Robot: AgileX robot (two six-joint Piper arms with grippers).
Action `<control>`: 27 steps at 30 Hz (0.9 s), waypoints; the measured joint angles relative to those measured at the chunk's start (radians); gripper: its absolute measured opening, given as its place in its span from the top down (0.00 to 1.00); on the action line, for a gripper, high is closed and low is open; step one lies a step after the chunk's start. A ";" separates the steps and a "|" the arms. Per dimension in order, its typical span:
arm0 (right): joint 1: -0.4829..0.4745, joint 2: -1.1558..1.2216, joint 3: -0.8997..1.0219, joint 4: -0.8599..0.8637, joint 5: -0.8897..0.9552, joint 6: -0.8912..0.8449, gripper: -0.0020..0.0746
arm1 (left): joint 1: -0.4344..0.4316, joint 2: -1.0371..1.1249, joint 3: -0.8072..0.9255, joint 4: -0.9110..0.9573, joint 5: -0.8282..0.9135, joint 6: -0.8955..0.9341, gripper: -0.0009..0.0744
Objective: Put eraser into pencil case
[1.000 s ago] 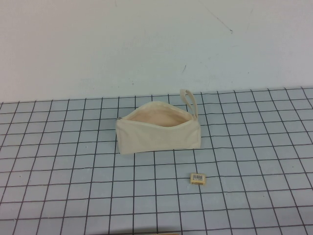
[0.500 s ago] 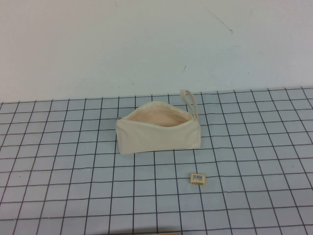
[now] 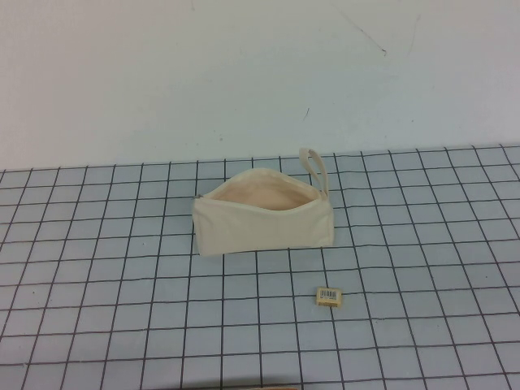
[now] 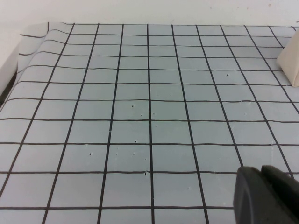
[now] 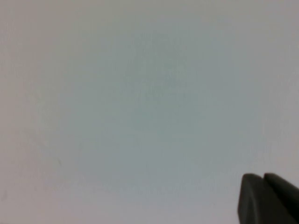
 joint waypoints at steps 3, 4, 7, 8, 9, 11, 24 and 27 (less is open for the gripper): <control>0.000 0.138 -0.116 0.004 0.254 -0.051 0.98 | 0.000 0.000 0.000 0.000 0.000 0.000 0.99; 0.000 0.188 -0.139 0.012 0.330 -0.073 0.98 | 0.000 0.000 0.000 0.000 0.000 0.000 0.99; 0.000 0.333 -0.163 0.047 0.499 -0.143 0.98 | 0.000 0.000 0.000 0.000 0.000 0.000 0.99; 0.000 0.374 -0.165 0.063 0.531 -0.179 0.98 | 0.000 0.000 0.000 0.000 0.000 0.000 0.99; 0.000 0.426 -0.165 0.086 0.563 -0.224 0.98 | 0.000 0.000 0.000 0.000 0.000 0.000 0.99; 0.000 0.516 -0.165 0.140 0.597 -0.345 0.98 | 0.000 0.000 0.000 0.000 0.000 0.000 0.99; 0.154 1.061 -0.223 0.715 0.480 -1.195 0.90 | 0.000 0.000 0.000 0.000 0.000 0.000 0.99; 0.270 1.220 -0.313 0.730 0.448 -1.226 0.72 | 0.000 0.000 0.000 0.000 0.000 0.000 0.99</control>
